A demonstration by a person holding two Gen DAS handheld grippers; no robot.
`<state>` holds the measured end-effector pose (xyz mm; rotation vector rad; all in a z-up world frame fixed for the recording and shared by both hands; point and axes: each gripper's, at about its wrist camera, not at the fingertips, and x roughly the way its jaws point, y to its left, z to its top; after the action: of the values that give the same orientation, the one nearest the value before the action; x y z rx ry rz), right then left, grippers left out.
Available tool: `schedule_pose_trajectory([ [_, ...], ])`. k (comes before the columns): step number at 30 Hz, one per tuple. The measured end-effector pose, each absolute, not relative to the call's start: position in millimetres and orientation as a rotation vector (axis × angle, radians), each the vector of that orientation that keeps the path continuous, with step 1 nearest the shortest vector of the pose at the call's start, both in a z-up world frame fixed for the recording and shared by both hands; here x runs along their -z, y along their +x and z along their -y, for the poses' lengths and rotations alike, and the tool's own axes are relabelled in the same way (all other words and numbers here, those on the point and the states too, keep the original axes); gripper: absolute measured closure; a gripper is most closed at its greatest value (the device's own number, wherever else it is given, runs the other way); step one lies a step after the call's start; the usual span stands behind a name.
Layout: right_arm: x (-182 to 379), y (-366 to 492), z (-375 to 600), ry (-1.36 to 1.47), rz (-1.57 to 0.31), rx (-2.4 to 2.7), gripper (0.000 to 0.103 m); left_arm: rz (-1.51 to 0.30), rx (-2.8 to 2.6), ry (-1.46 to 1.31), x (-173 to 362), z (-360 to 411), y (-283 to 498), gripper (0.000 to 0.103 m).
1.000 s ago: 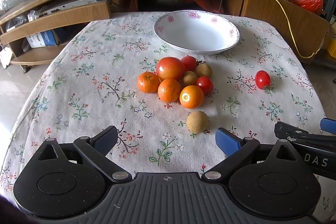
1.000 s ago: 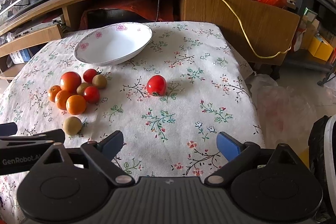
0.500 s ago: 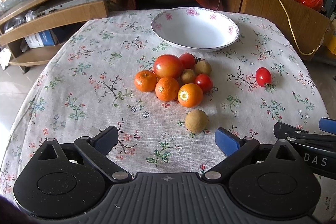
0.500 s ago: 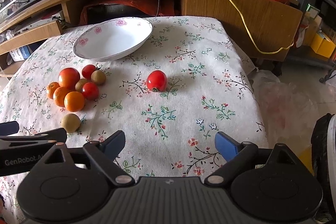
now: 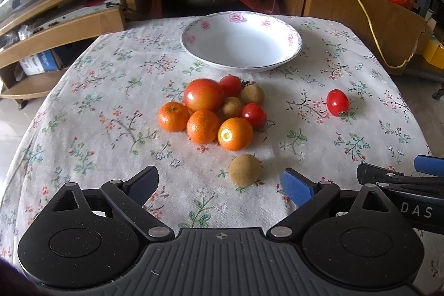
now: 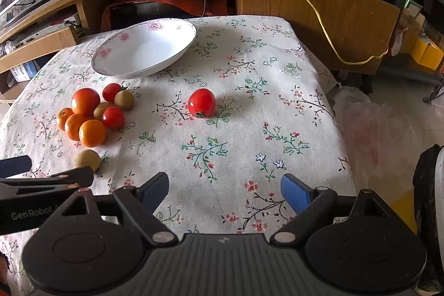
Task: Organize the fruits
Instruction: 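Grasp the brown kiwi with the left tool while the right tool grasps the lone red tomato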
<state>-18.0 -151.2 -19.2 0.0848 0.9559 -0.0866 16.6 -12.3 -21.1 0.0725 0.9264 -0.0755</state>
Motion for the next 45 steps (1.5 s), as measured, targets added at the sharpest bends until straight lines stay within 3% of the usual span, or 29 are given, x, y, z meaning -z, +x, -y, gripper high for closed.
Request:
schedule_pose_trajectory([
  [4,20,-16,156,0.1,-0.961,0.083,0.015,-0.922,0.084,0.09,25,17,19,0.005],
  [10,20,-13,160,0.107,-0.966,0.075,0.015,-0.942,0.098,0.082,34,19,26,0.015],
  [13,16,-12,166,0.11,-0.946,0.088,0.015,-0.95,0.1,0.079,39,20,30,0.027],
  [19,16,-3,176,0.121,-0.952,0.082,0.016,-0.933,0.114,0.084,42,24,32,0.031],
  [31,18,50,167,0.088,-0.961,-0.035,0.04,-0.905,0.141,0.075,44,21,26,0.032],
  [35,22,65,162,0.067,-0.973,-0.062,0.045,-0.903,0.148,0.093,47,24,24,0.015],
  [38,29,71,162,0.071,-0.994,-0.081,0.053,-0.912,0.132,0.083,48,23,27,0.011],
  [43,36,78,160,0.067,-1.013,-0.105,0.058,-0.917,0.131,0.082,46,22,27,0.017],
  [45,37,81,158,0.056,-1.014,-0.113,0.061,-0.913,0.149,0.086,44,22,26,0.029],
])
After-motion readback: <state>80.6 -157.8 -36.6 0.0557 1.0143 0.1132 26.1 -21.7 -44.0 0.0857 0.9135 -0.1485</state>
